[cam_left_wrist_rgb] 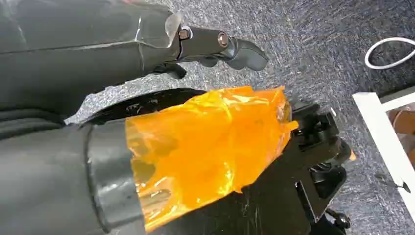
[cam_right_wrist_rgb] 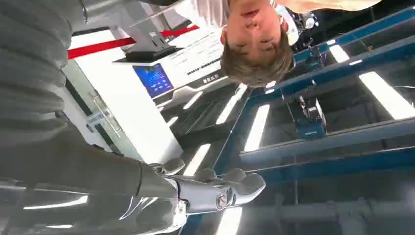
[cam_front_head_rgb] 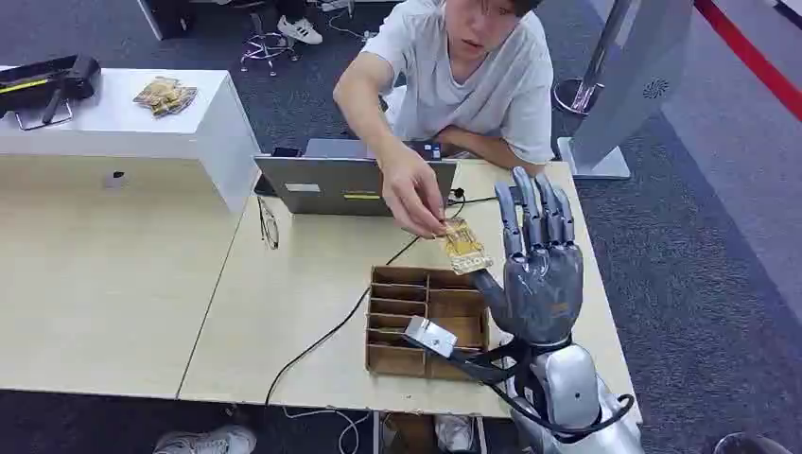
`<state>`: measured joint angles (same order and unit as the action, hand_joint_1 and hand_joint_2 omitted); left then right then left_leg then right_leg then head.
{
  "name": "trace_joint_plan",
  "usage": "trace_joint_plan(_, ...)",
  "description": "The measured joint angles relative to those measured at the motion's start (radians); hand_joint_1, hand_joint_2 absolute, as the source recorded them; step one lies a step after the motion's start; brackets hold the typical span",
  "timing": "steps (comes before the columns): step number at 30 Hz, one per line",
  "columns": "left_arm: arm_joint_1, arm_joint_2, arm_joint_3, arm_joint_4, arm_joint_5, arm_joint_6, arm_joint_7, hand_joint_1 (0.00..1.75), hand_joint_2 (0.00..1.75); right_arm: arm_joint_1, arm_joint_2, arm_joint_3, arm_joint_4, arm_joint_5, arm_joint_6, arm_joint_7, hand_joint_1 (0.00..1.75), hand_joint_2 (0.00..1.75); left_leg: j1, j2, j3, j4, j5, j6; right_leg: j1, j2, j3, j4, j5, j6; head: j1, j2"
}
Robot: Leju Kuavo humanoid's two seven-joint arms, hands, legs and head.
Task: Pass the card to the sensor for recognition and then transmit it.
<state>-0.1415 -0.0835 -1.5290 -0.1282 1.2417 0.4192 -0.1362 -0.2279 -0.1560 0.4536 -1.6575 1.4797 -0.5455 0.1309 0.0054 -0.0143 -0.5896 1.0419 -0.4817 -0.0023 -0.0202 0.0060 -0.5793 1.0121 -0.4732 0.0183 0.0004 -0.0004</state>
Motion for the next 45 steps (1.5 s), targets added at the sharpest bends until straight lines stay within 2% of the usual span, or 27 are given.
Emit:
trace_joint_plan(10,0.000,0.000,0.000,0.000,-0.002,0.001,0.000,0.00,0.00,0.000,0.000,0.000,0.001,0.000,0.000,0.003,0.00,1.75,0.000,0.000,0.000,0.000,0.000,0.000,0.000,0.000,0.000,0.000,0.000,0.000,0.000,0.000)
trace_joint_plan(11,0.000,0.000,0.000,0.000,-0.001,0.001,0.000,0.00,0.00,0.000,0.000,0.000,0.001,0.000,0.000,0.003,0.19,1.75,0.000,0.000,0.000,0.000,0.000,0.000,0.000,0.000,0.000,0.000,0.000,0.000,0.000,0.000)
trace_joint_plan(12,0.000,0.000,0.000,0.000,0.000,0.001,0.000,0.00,0.00,0.000,0.000,0.000,0.001,0.000,0.000,0.003,0.75,1.75,0.000,0.000,0.000,0.000,0.000,0.000,0.000,0.000,0.000,0.000,0.000,0.000,0.000,0.000)
trace_joint_plan(13,0.000,0.000,0.000,0.000,0.000,0.001,0.000,0.00,0.00,0.000,0.000,0.000,0.001,0.000,0.000,0.003,1.08,1.75,0.000,0.000,0.000,0.000,0.000,0.000,0.000,0.000,0.000,0.000,0.000,0.000,0.000,0.000)
trace_joint_plan(14,0.000,0.000,0.000,0.000,0.000,0.001,0.000,0.00,0.00,0.000,0.000,0.000,0.001,0.000,0.000,0.003,1.73,1.75,0.000,0.000,0.000,0.000,0.000,0.000,0.000,0.000,0.000,0.000,0.000,0.000,0.000,0.000)
trace_joint_plan(38,0.000,0.000,0.000,0.000,0.015,0.001,0.000,0.00,0.00,0.000,0.000,0.001,0.000,-0.031,-0.007,-0.018,1.75,1.75,0.000,0.000,0.000,0.000,0.000,0.000,0.000,0.000,0.000,0.000,0.000,0.000,0.000,0.000)
trace_joint_plan(45,0.001,0.000,0.000,0.000,0.031,0.006,-0.002,0.00,0.00,0.004,0.006,0.018,-0.016,-0.178,-0.006,-0.089,1.75,1.75,0.000,0.000,0.000,0.000,0.000,0.000,0.000,0.000,0.000,0.000,0.000,0.000,0.000,0.000)
